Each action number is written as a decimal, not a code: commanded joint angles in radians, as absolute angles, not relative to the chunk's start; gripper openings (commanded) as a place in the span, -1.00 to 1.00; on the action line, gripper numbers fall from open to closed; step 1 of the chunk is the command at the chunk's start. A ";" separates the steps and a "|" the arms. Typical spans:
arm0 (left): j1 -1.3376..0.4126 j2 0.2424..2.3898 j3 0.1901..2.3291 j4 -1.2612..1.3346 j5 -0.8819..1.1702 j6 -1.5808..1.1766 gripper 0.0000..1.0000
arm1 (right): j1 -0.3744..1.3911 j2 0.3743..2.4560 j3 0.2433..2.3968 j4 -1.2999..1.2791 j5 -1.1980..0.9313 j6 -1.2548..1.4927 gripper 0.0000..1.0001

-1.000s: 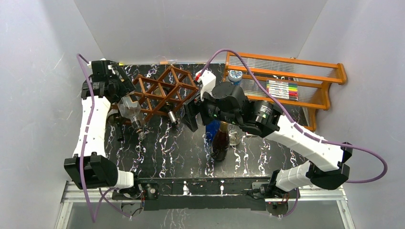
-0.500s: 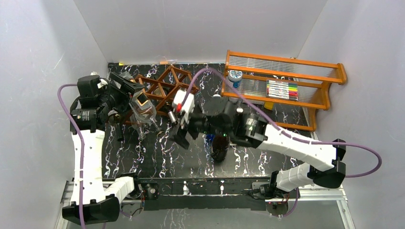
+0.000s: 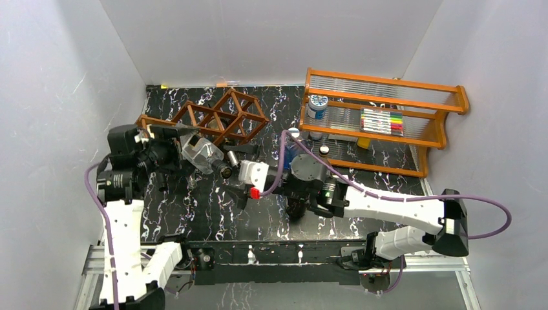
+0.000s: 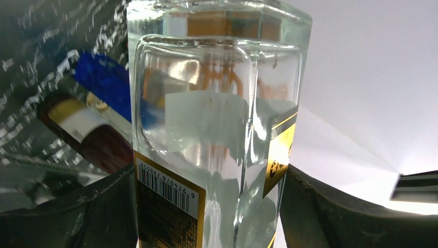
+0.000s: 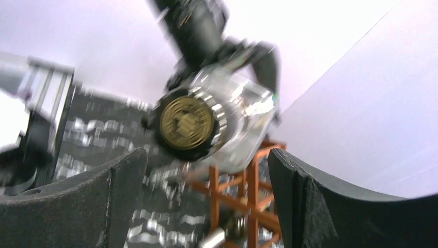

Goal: Take the wine bottle off the wine rack

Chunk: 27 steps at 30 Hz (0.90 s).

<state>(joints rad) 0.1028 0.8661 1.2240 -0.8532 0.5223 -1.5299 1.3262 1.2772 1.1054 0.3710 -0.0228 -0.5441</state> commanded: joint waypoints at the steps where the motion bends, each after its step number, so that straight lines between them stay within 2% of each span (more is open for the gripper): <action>1: 0.104 0.800 1.197 -0.704 0.679 -1.790 -1.00 | 1.325 1.345 1.080 0.854 -0.037 -0.412 0.94; 4: 0.104 0.798 1.181 -0.692 0.685 -1.821 -1.00 | 1.325 1.396 1.086 0.969 -0.022 -0.327 0.87; 12: 0.105 0.775 1.120 -0.669 0.704 -1.873 -1.00 | 1.325 1.517 1.112 1.189 0.089 -0.240 0.41; 14: 0.104 0.775 1.116 -0.672 0.707 -1.870 -1.00 | 1.325 1.537 1.144 1.165 0.106 -0.232 0.07; 16: 0.105 0.770 1.110 -0.673 0.699 -1.870 -1.00 | 1.325 1.551 1.149 1.192 0.131 -0.230 -0.02; 17: 0.105 0.767 1.105 -0.674 0.696 -1.868 -1.00 | 1.325 1.552 1.147 1.200 0.152 -0.230 -0.14; 20: 0.104 0.750 1.076 -0.675 0.692 -1.851 -1.00 | 1.324 1.518 1.174 1.095 0.175 -0.240 -0.87; 21: 0.105 0.743 1.064 -0.674 0.688 -1.845 -0.86 | 1.325 1.506 1.191 1.034 0.174 -0.245 -0.98; 22: 0.105 0.735 1.053 -0.675 0.682 -1.837 -0.51 | 1.325 1.495 1.203 0.979 0.176 -0.248 -1.00; 25: 0.105 0.699 1.027 -0.692 0.637 -1.807 0.70 | 1.325 1.454 1.219 0.842 0.189 -0.246 -1.00; 26: 0.104 0.691 1.027 -0.706 0.619 -1.787 0.91 | 1.325 1.442 1.223 0.795 0.195 -0.235 -1.00; 27: 0.104 0.686 1.034 -0.727 0.597 -1.747 0.96 | 1.325 1.432 1.229 0.740 0.207 -0.224 -1.00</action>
<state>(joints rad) 0.1164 0.7572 1.0102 -0.7669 0.5710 -1.8731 1.3249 1.5118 1.1426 0.9007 0.1512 -0.2722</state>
